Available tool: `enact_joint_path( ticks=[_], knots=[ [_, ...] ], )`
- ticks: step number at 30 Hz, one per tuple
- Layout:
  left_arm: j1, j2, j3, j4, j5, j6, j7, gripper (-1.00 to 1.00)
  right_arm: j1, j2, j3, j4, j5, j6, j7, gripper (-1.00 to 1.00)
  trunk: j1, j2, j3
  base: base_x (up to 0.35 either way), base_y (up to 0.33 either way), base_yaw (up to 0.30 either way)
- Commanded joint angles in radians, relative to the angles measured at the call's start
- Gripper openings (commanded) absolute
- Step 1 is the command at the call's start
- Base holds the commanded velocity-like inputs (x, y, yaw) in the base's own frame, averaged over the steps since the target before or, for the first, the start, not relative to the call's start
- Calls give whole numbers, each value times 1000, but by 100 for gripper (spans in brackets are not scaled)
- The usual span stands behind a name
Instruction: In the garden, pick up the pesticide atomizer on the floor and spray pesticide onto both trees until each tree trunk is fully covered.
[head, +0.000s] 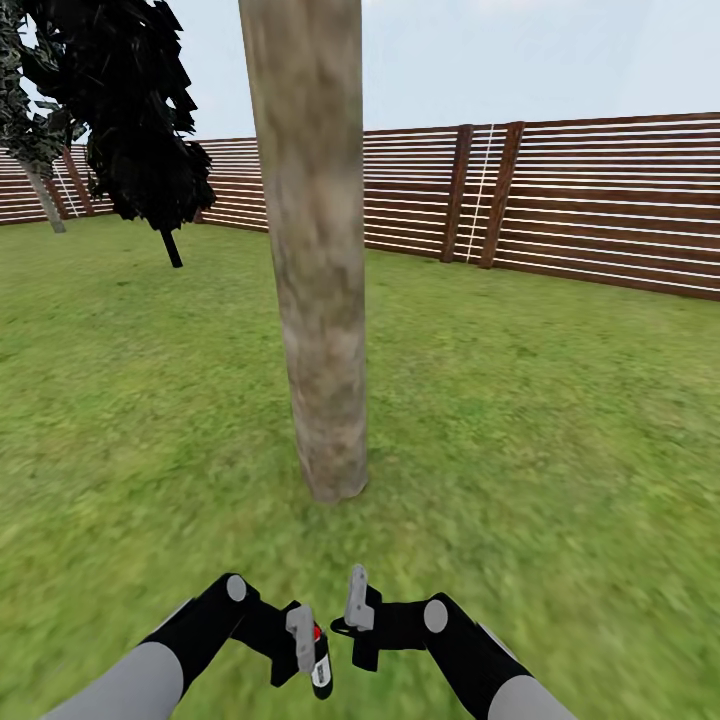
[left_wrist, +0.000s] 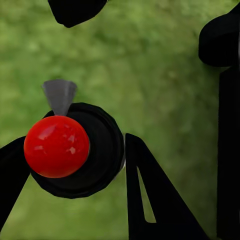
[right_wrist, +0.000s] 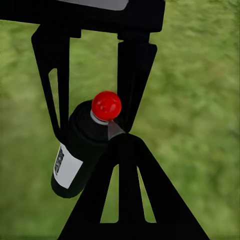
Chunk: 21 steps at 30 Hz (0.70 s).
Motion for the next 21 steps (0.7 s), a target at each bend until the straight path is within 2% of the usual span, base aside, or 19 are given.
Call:
enact_joint_path(
  ticks=[1,6,10,21],
  knots=[
    [0,-1,0,0,1,0,-1,-100,0,0,0,0,0,0,0,-100,0,0,0,0,0,0],
    [1,-14,0,0,2,-7,-4,-100,0,0,0,1,1,0,-1,-100,0,0,0,0,0,0],
    [0,-16,1,2,6,-63,-4,-100,0,0,0,2,1,0,-1,-100,0,0,0,0,0,0],
    [-1,-16,3,4,6,-67,0,-100,0,-1,0,2,2,0,-1,-100,0,0,0,0,0,0]
  ],
)
